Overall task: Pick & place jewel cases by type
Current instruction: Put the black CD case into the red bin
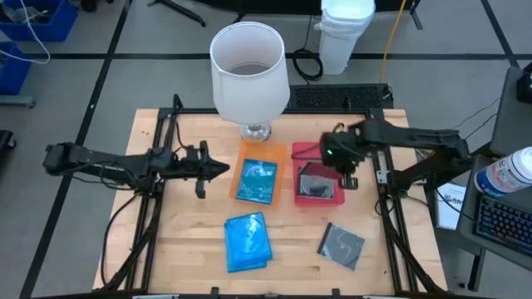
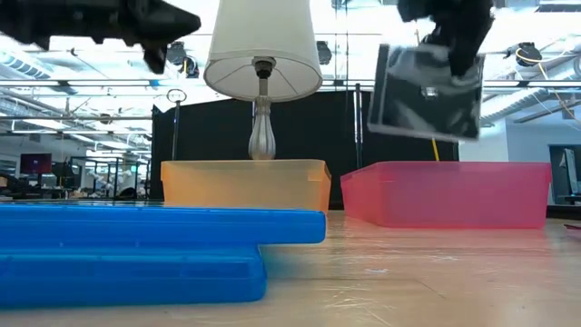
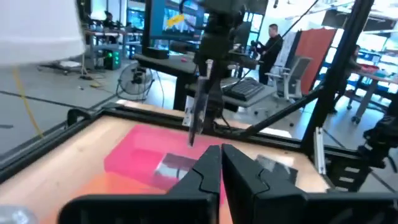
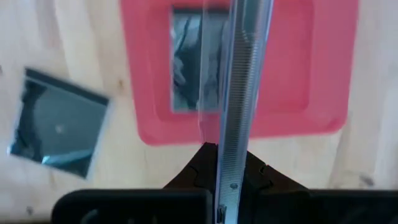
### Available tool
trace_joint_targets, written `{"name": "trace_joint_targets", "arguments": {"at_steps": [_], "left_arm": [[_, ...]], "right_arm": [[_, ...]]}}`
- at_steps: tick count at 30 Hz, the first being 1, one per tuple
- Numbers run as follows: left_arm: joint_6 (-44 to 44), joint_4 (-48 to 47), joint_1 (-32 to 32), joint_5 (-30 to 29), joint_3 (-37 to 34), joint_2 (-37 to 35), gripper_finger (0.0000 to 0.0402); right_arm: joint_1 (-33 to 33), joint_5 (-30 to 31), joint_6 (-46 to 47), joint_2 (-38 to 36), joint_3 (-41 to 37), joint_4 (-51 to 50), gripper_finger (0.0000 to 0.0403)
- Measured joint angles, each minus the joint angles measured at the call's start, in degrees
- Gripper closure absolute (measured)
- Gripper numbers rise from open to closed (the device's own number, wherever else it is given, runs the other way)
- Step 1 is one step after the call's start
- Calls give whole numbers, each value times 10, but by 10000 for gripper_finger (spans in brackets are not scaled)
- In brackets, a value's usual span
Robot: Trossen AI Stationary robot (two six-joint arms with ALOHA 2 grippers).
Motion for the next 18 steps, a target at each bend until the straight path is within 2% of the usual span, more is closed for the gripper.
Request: {"name": "trace_joint_targets", "arguments": {"at_steps": [3, 6, 9, 12, 18], "left_arm": [[26, 37, -3, 6, -17, -9, 380], [47, 12, -10, 21, -22, -7, 384], [61, -18, -18, 25, -22, -6, 394], [71, -50, -25, 21, -22, -6, 397], [86, -89, -42, 9, -22, -6, 372]], "right_arm": [[-51, -2, -41, 37, 0, -33, 393], [-89, -5, -83, 70, 0, -53, 391], [-114, -36, -126, 91, 0, -45, 391], [-125, -48, -147, 98, 0, -22, 391], [-135, -89, -146, 110, 0, 18, 391]]}}
